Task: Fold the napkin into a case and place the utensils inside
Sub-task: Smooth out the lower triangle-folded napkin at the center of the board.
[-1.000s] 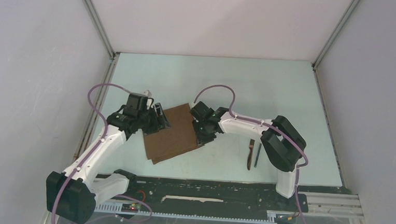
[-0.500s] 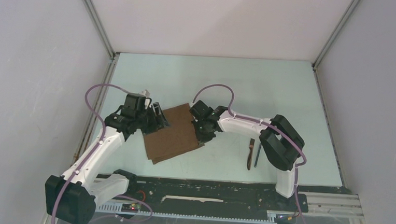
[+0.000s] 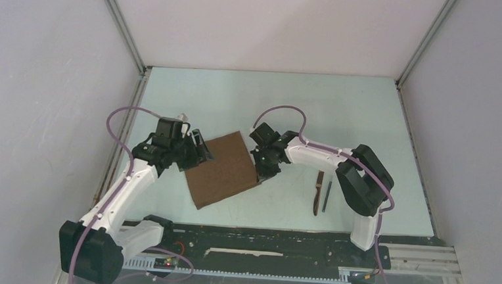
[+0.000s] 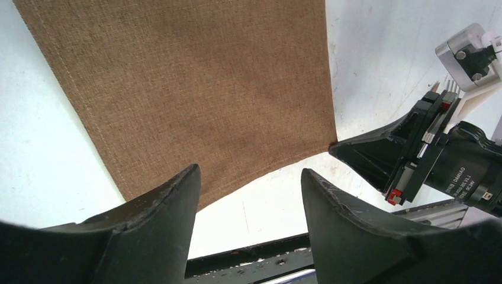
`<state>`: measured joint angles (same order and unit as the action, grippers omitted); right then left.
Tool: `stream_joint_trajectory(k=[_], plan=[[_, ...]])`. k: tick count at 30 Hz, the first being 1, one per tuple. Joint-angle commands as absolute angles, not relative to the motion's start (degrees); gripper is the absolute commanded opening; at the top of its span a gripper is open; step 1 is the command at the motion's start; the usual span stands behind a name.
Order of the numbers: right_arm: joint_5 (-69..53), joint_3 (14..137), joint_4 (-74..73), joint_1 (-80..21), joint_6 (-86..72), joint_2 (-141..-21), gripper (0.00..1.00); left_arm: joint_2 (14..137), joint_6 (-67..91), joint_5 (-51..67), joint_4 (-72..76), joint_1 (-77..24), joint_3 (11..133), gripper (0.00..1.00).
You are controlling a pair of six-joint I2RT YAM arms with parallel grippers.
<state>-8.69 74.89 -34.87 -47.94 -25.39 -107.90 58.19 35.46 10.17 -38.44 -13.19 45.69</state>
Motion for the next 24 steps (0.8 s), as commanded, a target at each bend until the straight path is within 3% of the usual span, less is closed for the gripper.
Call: stream_joint_trajectory(k=[1, 4, 8, 12, 17, 24], plan=[[-9.7, 73.5, -33.6, -47.0, -23.3, -106.8, 0.0, 60.8, 33.6, 12.7, -36.6, -10.8, 46.3, 0.69], [-9.0, 73.4, -33.8, -46.6, -23.0, -106.9, 0.04, 63.7, 34.0, 15.2, -34.0, -8.0, 46.4, 0.68], [-10.1, 73.6, -34.2, -46.8, -22.8, -104.1, 0.3, 70.6, 35.7, 19.3, -28.8, -2.5, 47.3, 0.62], [-11.0, 73.7, -33.2, -46.5, -23.6, -99.2, 0.5, 79.3, 37.3, 23.2, -26.4, 3.6, 50.2, 0.47], [-26.5, 72.1, -17.9, -46.0, -29.3, -101.9, 0.52, 87.2, 36.4, 21.2, -26.6, 6.8, 54.7, 0.31], [-31.2, 70.0, -11.9, -45.9, -31.0, -105.0, 0.57, 93.3, 34.3, 17.9, -28.3, 7.5, 56.3, 0.25]])
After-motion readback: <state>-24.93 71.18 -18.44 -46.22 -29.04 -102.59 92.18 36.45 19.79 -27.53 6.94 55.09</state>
